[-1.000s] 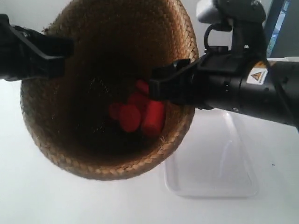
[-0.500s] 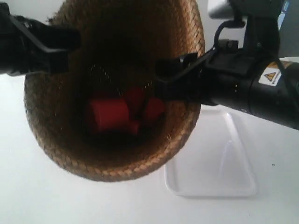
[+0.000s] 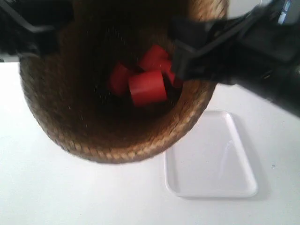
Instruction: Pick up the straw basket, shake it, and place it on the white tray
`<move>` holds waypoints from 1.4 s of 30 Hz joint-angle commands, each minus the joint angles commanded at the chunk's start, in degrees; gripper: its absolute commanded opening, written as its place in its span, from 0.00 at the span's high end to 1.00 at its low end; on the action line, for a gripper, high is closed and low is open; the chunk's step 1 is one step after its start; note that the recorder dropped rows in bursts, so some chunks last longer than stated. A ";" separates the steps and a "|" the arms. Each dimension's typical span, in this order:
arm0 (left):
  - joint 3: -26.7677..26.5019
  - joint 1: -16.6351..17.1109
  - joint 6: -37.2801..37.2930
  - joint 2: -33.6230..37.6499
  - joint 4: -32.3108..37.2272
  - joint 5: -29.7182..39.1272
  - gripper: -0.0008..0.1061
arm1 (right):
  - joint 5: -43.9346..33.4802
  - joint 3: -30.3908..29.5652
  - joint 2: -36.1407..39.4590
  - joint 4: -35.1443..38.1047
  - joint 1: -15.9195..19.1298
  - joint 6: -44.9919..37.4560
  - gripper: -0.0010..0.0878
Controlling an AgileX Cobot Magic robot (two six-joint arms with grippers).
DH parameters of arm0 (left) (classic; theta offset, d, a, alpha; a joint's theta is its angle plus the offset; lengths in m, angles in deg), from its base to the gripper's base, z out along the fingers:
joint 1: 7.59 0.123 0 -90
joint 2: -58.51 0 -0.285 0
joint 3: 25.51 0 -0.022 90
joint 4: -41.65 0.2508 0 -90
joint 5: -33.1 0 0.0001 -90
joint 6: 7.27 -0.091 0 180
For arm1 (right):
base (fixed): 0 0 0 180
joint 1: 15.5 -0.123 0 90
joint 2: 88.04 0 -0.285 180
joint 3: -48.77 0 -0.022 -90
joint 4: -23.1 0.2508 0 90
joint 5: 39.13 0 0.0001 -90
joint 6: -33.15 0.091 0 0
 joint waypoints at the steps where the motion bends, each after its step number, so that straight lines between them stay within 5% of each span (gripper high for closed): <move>1: -1.63 -0.29 0.00 -1.87 0.52 2.52 0.99 | -3.69 1.68 -2.34 0.00 -0.76 0.22 0.99; 4: -1.58 -0.29 -0.10 -4.86 1.55 0.01 0.99 | -5.68 2.38 -6.61 -0.45 -1.97 -3.26 0.99; 8: 3.53 -0.29 0.14 0.80 0.83 -11.36 0.99 | 7.70 -3.90 0.75 4.43 -0.89 -10.44 0.99; 12: 0.11 -0.29 0.02 -1.37 1.57 2.93 0.99 | -5.86 0.24 -1.19 7.67 -1.37 -6.89 0.99; 14: -0.60 -0.29 0.23 -4.20 1.28 4.85 0.99 | -10.61 2.19 -4.66 7.67 -2.00 -7.05 0.99; 20: 7.74 -0.29 -0.89 2.08 1.38 -14.22 0.99 | 7.16 -4.09 1.25 7.98 -0.22 -12.08 0.99; 22: 6.70 -0.45 -2.08 2.82 1.38 -9.08 0.99 | 3.91 -3.06 2.86 8.95 0.36 -9.96 0.99; 24: 3.85 -1.45 -2.08 -0.65 1.38 -2.26 0.99 | -7.29 0.74 -0.41 8.80 -0.28 -8.86 0.99; 26: 2.62 -2.38 -1.69 -4.09 1.38 -2.40 0.99 | -12.73 3.25 -3.93 8.36 -0.89 -9.17 0.99; 30: 6.16 -2.43 -2.70 -2.31 1.11 -16.50 0.99 | -2.83 -0.22 -2.27 3.62 0.56 -10.03 0.99; 32: 6.97 -1.87 -2.55 0.93 0.54 -17.97 0.99 | 0.86 -1.20 1.48 4.02 2.08 -10.03 0.99; 37: -0.69 -2.12 -2.26 -4.69 0.42 -3.73 0.99 | -17.33 5.86 -4.44 5.57 -0.11 -6.59 0.99; 42: 3.09 -1.89 -2.84 -0.98 1.62 -12.20 0.99 | -0.06 1.04 -3.84 3.83 -1.22 -14.07 0.99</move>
